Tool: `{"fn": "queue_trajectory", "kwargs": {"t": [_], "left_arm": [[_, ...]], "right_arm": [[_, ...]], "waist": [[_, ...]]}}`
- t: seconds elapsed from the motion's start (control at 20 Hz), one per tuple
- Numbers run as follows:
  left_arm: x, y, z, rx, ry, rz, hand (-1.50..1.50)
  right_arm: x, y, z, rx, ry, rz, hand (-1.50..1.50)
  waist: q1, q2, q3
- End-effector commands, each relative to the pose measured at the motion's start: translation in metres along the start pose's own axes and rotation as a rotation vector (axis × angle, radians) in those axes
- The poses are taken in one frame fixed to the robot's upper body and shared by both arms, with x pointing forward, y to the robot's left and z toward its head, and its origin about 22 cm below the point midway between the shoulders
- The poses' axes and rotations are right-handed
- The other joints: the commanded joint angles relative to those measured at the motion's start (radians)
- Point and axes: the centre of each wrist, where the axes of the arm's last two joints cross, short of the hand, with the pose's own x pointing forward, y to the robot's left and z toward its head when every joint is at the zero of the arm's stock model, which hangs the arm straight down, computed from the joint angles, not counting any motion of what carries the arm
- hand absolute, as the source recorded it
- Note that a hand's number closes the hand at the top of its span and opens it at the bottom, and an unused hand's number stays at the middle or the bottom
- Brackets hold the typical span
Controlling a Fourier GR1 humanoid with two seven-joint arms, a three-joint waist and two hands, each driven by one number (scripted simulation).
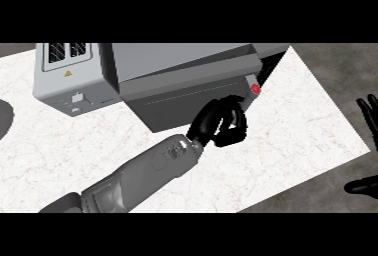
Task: Pick up the milk, place it into the microwave and close the microwave
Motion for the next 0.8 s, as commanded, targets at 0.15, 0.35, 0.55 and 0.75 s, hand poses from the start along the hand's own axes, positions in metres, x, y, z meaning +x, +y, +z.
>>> {"fn": "queue_trajectory", "kwargs": {"t": [0.15,0.35,0.55,0.75], "left_arm": [[0.049,0.001,-0.027,0.018,-0.13,0.022,1.5],[0.051,0.004,-0.031,0.035,-0.125,0.028,1.5],[0.053,0.006,-0.035,0.059,-0.124,0.021,1.5],[0.053,0.004,-0.034,0.062,-0.118,0.032,1.5]], "right_arm": [[0.006,0.003,-0.02,0.112,-0.042,-0.073,-1.5],[0.01,0.009,-0.033,0.181,-0.044,-0.112,-1.5],[0.014,0.015,-0.041,0.246,-0.024,-0.122,-1.5],[0.029,0.026,-0.065,0.412,-0.045,-0.112,1.5]], "waist": [[-0.042,0.0,0.002],[-0.05,0.01,0.003],[-0.064,0.008,0.003],[-0.061,0.002,0.002]]}}
